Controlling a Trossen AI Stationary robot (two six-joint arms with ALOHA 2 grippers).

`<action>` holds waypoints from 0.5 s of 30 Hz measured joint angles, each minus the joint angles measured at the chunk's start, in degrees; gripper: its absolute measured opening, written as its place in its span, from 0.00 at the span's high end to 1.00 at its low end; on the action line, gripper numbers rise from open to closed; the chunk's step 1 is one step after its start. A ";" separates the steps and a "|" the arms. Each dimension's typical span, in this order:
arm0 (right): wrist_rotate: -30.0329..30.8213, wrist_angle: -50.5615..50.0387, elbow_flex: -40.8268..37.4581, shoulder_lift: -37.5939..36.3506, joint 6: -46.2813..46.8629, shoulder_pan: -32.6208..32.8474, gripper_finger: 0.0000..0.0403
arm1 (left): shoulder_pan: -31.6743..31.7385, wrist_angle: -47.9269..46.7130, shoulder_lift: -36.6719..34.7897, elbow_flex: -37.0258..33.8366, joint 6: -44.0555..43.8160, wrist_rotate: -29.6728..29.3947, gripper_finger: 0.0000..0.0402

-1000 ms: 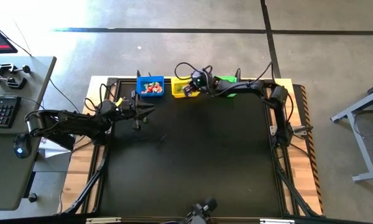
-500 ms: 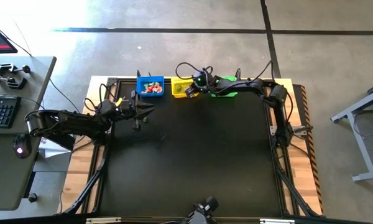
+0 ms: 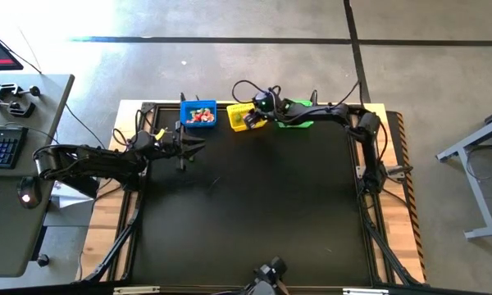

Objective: Sort produce into baskets
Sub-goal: Adjust the yellow bin

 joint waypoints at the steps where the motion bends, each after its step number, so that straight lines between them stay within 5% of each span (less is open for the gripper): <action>1: 0.03 -0.19 0.00 -0.68 -0.23 0.17 0.55 | -0.01 -0.01 0.00 0.00 0.00 0.00 0.82; 5: -0.74 -1.38 0.00 -3.92 -5.42 2.40 0.63 | -0.02 -1.22 0.00 0.00 0.54 0.20 0.83; 11: -8.65 -4.23 0.00 -4.22 -15.07 8.81 0.97 | -0.02 -3.15 0.00 0.00 2.07 0.17 0.89; 15: -8.55 -5.23 -0.04 -2.08 -15.07 9.80 0.97 | -0.02 -3.53 0.00 0.00 2.12 0.17 0.93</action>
